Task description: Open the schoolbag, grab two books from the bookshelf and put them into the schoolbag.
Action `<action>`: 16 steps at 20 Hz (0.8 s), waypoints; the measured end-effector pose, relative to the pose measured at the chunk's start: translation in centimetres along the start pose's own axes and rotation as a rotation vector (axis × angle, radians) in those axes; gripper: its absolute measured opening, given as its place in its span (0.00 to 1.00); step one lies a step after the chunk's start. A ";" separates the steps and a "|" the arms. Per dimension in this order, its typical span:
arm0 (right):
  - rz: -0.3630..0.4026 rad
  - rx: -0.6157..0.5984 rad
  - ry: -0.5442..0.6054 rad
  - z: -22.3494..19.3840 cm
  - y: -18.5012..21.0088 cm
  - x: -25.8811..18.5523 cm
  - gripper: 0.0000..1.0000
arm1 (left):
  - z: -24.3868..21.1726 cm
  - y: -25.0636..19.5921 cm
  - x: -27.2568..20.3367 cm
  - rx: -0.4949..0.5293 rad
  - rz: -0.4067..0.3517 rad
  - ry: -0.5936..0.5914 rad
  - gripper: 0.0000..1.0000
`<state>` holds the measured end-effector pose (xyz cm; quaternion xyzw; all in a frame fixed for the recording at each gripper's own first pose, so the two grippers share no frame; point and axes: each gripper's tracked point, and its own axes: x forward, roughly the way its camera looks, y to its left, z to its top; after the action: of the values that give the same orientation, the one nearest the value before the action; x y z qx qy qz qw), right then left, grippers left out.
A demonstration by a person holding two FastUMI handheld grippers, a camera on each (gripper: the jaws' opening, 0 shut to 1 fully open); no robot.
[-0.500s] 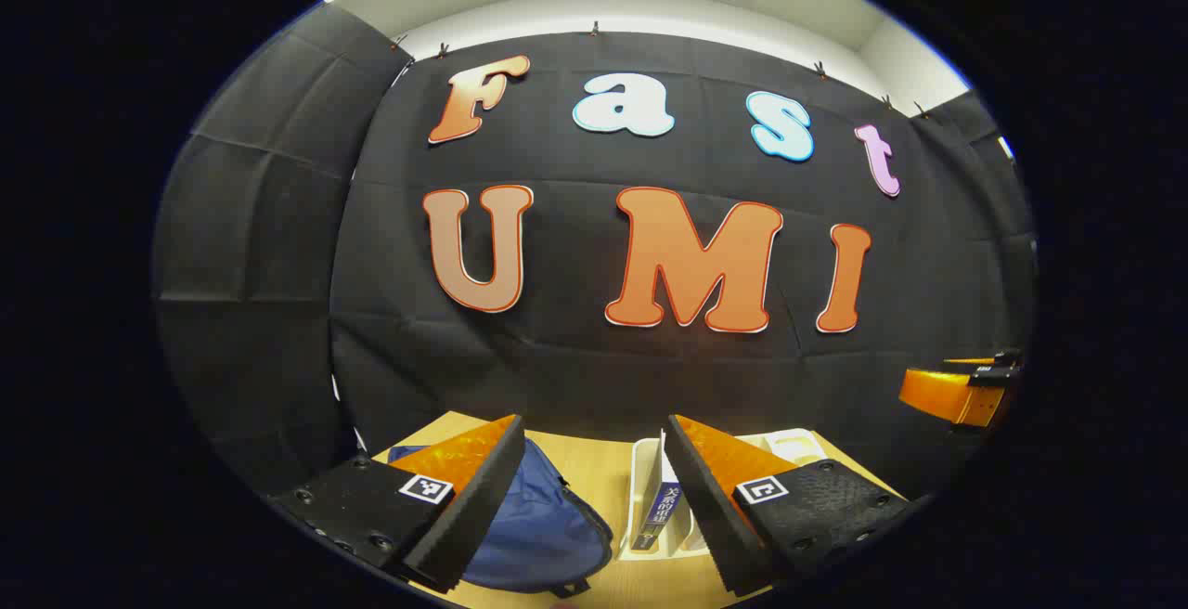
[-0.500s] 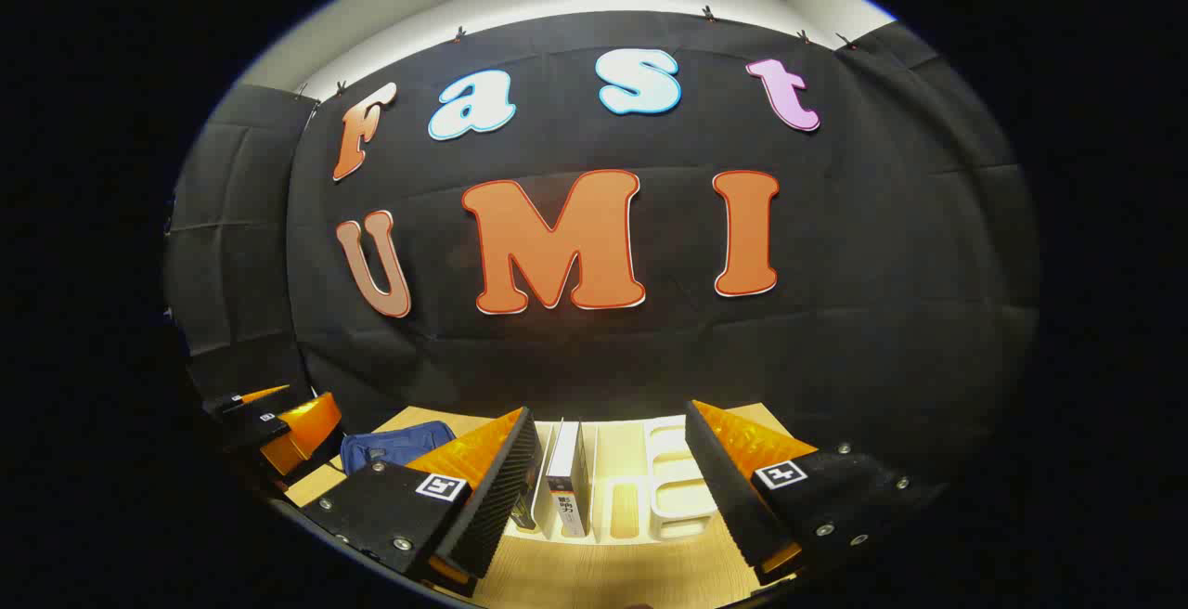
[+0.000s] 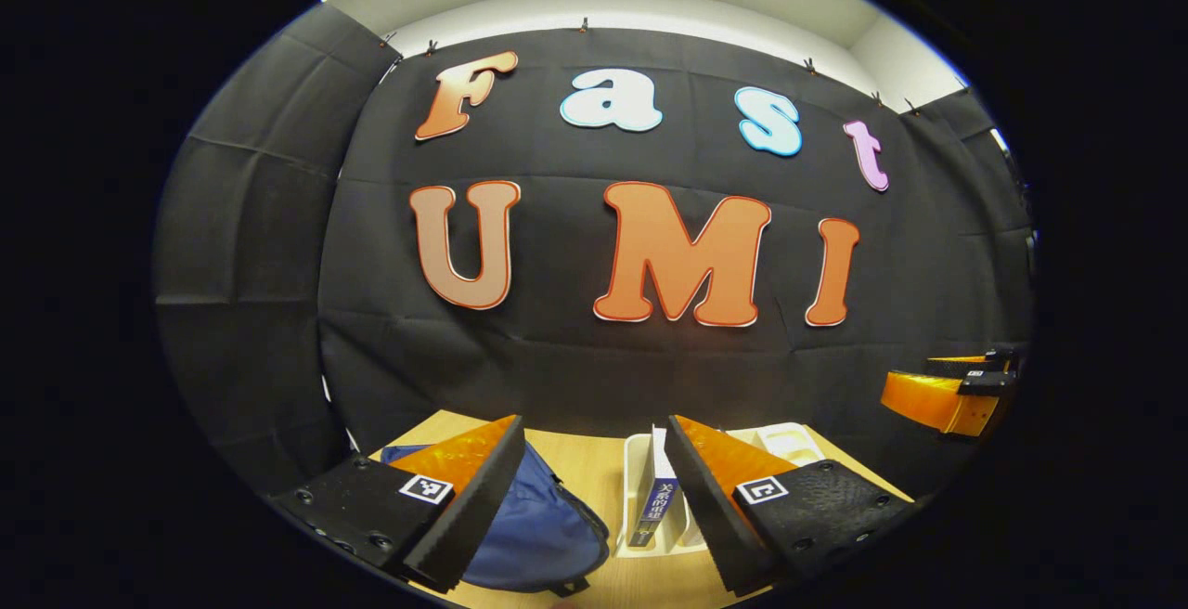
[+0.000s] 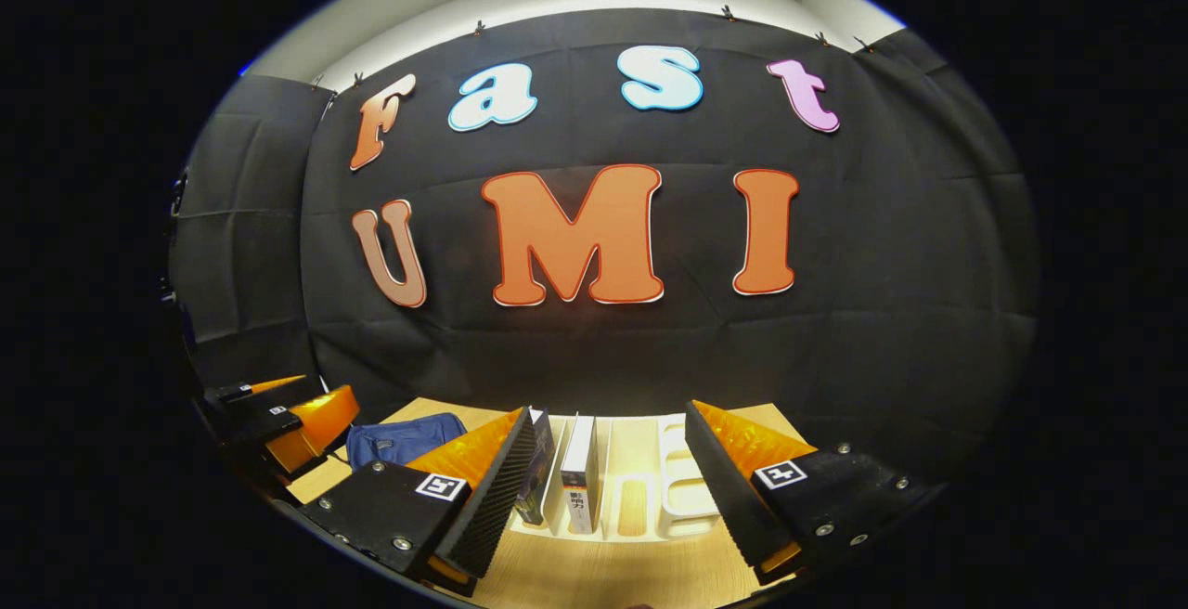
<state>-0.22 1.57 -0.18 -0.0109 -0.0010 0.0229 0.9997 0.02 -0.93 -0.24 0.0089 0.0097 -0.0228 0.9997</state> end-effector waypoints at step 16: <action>0.018 0.003 -0.016 0.3 0.2 -0.4 0.97 | 0.6 -2.1 -0.5 -0.011 -0.088 -0.023 0.94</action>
<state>-0.63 1.72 0.13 -0.0090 -0.0091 0.0318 0.9994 -0.60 -3.00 0.38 0.0025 -0.0011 -0.0670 0.9977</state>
